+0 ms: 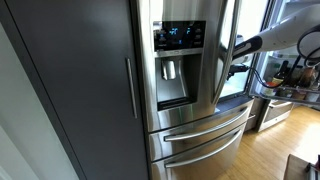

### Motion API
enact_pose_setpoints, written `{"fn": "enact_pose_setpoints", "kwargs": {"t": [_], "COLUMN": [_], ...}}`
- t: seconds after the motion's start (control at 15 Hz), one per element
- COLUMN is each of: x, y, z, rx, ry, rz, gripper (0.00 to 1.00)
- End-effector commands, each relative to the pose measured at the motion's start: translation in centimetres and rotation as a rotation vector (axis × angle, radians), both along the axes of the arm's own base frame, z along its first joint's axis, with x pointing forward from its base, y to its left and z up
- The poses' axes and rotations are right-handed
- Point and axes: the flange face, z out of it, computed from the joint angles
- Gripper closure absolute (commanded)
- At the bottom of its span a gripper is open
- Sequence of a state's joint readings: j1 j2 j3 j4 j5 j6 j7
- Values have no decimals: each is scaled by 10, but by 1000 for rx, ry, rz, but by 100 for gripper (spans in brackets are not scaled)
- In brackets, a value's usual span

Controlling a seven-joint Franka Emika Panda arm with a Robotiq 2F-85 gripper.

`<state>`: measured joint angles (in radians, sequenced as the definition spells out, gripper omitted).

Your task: Put the plastic on the top shelf of the fridge door

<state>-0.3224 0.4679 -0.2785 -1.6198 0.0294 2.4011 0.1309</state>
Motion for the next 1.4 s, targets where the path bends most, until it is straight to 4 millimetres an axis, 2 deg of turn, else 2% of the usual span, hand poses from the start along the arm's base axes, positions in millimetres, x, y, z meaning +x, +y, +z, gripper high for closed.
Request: {"fn": "enact_pose_setpoints", "kwargs": {"t": [0.0, 0.6, 0.67, 0.73, 0.8, 0.87, 1.07, 1.33], "x": [18, 37, 39, 39, 40, 40, 42, 38], "y": [-18, -34, -36, -37, -38, -38, -39, -37], "z": [-12, -57, -63, -68, -72, -75, -78, -61], "rx": [35, 113, 117, 141, 154, 173, 205, 210], "ry": [-13, -47, -57, -66, -72, -83, -97, -95], "rz": [-30, -116, -145, -163, -179, -181, -198, -212], "gripper": [0, 0, 4, 22, 29, 31, 55, 86]}}
